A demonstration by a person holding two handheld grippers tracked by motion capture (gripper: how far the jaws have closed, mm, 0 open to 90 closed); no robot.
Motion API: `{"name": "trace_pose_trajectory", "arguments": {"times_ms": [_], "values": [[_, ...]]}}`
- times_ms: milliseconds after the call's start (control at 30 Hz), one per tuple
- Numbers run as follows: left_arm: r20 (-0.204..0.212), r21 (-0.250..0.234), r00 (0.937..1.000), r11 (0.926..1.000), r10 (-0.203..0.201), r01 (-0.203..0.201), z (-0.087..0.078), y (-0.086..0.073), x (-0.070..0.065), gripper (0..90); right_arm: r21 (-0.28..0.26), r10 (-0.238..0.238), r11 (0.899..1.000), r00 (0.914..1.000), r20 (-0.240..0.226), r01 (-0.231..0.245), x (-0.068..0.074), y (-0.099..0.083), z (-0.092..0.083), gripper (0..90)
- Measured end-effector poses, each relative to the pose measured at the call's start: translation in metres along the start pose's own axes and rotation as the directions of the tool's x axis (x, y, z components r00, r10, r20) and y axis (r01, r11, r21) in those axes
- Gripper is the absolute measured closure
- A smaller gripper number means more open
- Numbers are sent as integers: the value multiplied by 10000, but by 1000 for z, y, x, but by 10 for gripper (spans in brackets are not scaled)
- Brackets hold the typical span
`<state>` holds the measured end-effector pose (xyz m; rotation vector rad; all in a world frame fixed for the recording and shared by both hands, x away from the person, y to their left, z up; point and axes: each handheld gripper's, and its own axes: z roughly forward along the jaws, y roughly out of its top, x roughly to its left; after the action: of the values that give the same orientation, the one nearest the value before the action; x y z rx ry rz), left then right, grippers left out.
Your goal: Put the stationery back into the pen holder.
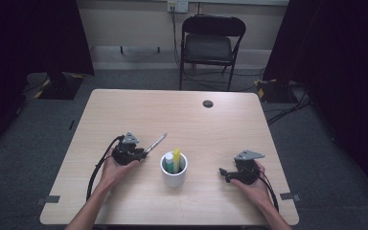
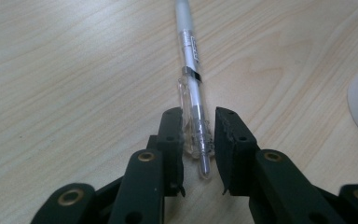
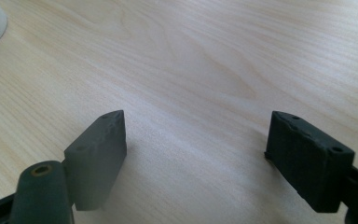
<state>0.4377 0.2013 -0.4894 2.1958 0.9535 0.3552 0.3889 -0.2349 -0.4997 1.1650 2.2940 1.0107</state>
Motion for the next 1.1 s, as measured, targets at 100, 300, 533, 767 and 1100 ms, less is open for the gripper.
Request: {"name": "trace_pose_trajectory", "arguments": {"times_ms": [100,300,533,767,1100], "values": [[2,-51,9999,9999,-125,125,-1,-2,0,743,-2,4,10000,10000,1,-4,0,0,0,197],[30,286,10000,9996,75,-75,-8,-4,0,747,-1,2,10000,10000,2,-2,0,0,0,197],[380,350,9993,9994,59,-73,-19,-14,-2,747,-7,4,10000,10000,-5,-4,0,0,0,197],[408,520,9991,9985,141,-163,-33,-27,-5,748,-1,1,10000,10000,4,-1,0,0,0,197],[457,636,9988,9978,162,-191,-54,-48,-12,746,-29,31,10000,10000,43,-31,0,1,1,198]]}}
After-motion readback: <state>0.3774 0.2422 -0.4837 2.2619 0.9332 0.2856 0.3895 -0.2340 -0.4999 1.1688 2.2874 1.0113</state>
